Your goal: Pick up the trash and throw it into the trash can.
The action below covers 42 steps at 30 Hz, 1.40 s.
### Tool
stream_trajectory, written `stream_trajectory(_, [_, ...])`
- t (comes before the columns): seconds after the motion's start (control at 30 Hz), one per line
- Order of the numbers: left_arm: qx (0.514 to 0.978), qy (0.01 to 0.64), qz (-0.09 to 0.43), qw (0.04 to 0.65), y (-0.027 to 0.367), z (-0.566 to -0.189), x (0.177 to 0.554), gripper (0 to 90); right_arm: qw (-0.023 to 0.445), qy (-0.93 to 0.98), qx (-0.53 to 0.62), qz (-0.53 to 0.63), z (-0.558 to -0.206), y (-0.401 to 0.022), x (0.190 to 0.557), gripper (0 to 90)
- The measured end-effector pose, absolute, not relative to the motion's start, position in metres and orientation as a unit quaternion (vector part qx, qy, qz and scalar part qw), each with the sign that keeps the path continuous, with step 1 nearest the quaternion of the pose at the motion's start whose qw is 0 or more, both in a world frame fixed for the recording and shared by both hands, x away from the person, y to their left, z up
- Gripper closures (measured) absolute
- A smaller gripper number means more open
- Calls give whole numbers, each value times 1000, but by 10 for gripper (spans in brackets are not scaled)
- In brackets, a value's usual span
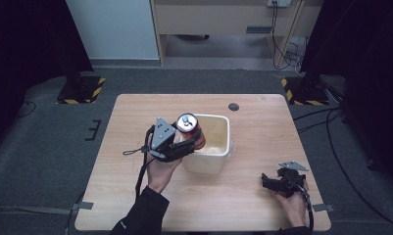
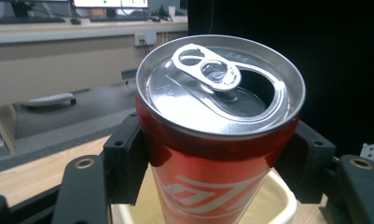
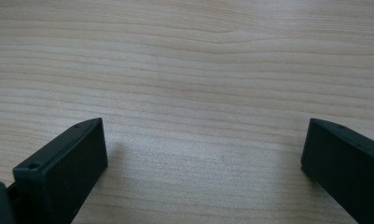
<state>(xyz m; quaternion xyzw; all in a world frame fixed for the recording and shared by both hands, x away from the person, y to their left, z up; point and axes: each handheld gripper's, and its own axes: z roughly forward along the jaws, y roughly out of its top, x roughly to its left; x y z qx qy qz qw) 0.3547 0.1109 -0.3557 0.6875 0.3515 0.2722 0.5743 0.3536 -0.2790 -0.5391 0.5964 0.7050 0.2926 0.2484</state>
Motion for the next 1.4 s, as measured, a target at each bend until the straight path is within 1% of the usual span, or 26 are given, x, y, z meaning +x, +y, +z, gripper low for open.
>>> stream_trajectory(0.27, [707, 355, 253, 557, 101, -383, 363, 329, 248, 705, 596, 293, -539, -279, 354, 4])
stream_trajectory(0.6, [717, 362, 242, 545, 100, -400, 367, 328, 248, 705, 596, 293, -539, -279, 354, 4])
stream_trajectory(0.83, [721, 368, 223, 543, 104, -411, 369, 320, 248, 705, 596, 293, -539, -279, 354, 4])
stream_trajectory(1.13, [715, 373, 220, 549, 117, -407, 362, 282, 248, 705, 596, 293, -539, -279, 354, 3])
stream_trajectory(1.4, [717, 365, 233, 546, 131, -398, 350, 256, 248, 706, 595, 293, -539, -279, 354, 3])
